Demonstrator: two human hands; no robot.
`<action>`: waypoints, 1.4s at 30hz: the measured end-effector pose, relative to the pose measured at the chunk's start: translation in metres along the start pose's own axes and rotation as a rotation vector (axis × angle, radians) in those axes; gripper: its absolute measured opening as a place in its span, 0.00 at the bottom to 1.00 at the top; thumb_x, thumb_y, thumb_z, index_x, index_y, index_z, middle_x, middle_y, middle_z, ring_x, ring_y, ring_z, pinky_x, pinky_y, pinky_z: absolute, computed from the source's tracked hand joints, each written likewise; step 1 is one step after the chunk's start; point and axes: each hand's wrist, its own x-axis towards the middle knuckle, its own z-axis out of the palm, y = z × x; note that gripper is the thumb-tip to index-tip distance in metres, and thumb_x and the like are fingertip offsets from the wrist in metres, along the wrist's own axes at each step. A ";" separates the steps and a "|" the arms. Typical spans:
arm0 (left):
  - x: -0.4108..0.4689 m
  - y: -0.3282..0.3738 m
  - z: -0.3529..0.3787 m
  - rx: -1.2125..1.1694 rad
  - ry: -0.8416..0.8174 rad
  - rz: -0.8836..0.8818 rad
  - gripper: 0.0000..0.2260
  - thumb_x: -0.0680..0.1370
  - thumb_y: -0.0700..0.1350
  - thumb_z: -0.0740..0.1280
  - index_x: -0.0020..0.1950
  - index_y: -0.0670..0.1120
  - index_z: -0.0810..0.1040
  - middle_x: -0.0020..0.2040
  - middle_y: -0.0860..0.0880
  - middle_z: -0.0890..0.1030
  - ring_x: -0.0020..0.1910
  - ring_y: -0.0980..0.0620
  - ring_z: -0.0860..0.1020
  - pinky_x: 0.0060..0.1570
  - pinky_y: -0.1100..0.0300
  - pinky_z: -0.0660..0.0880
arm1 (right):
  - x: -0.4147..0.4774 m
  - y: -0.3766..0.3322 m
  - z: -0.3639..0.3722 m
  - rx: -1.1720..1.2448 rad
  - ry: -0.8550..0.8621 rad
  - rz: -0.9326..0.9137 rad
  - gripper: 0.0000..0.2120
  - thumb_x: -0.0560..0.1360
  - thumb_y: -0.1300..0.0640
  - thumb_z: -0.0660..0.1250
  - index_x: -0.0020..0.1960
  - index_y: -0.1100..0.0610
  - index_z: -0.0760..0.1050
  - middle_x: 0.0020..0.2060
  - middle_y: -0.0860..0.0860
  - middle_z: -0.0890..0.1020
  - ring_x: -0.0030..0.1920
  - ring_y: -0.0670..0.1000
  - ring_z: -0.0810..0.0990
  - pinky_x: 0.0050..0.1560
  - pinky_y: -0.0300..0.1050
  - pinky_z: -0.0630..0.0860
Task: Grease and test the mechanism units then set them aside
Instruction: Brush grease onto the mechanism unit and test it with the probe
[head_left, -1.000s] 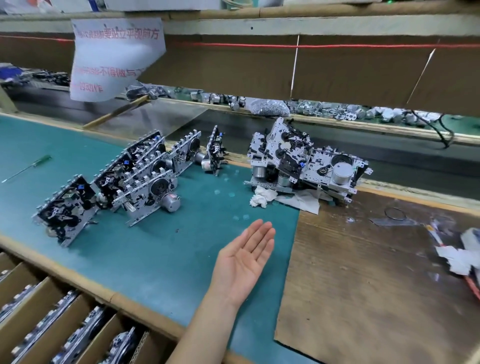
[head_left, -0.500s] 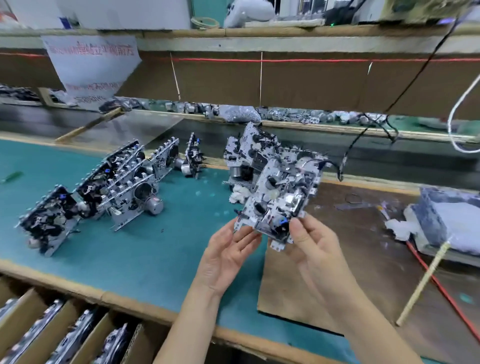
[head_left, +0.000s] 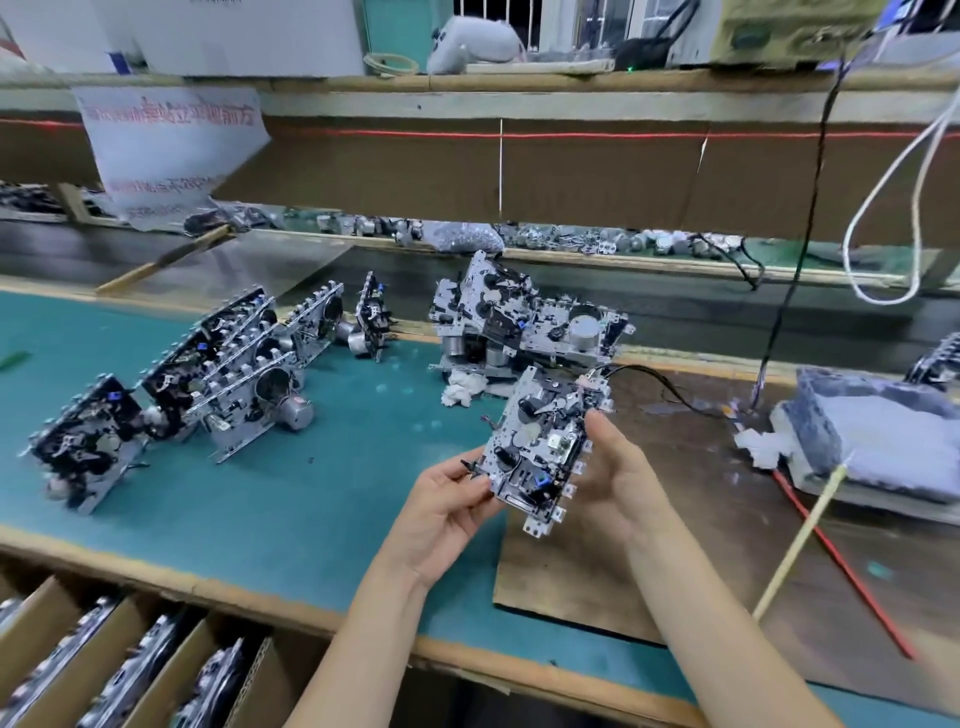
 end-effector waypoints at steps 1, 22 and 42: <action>-0.001 0.000 -0.001 -0.011 0.010 -0.001 0.15 0.66 0.30 0.63 0.42 0.43 0.86 0.38 0.45 0.85 0.34 0.55 0.83 0.32 0.66 0.79 | 0.001 0.000 -0.001 -0.001 0.013 0.011 0.41 0.46 0.41 0.82 0.53 0.60 0.78 0.46 0.54 0.85 0.45 0.52 0.84 0.40 0.45 0.80; -0.028 0.037 -0.028 0.048 0.110 0.070 0.13 0.70 0.32 0.62 0.47 0.40 0.84 0.40 0.46 0.85 0.35 0.55 0.83 0.35 0.65 0.80 | 0.028 -0.019 0.007 -0.439 0.318 0.232 0.17 0.78 0.52 0.61 0.57 0.66 0.71 0.54 0.62 0.77 0.36 0.51 0.82 0.32 0.38 0.79; -0.344 0.123 -0.121 -0.068 0.971 0.146 0.07 0.69 0.33 0.63 0.39 0.34 0.81 0.35 0.37 0.83 0.29 0.47 0.82 0.26 0.61 0.78 | -0.035 0.131 0.268 -1.041 -0.955 -0.646 0.12 0.68 0.64 0.74 0.49 0.66 0.76 0.39 0.56 0.80 0.40 0.58 0.81 0.44 0.50 0.77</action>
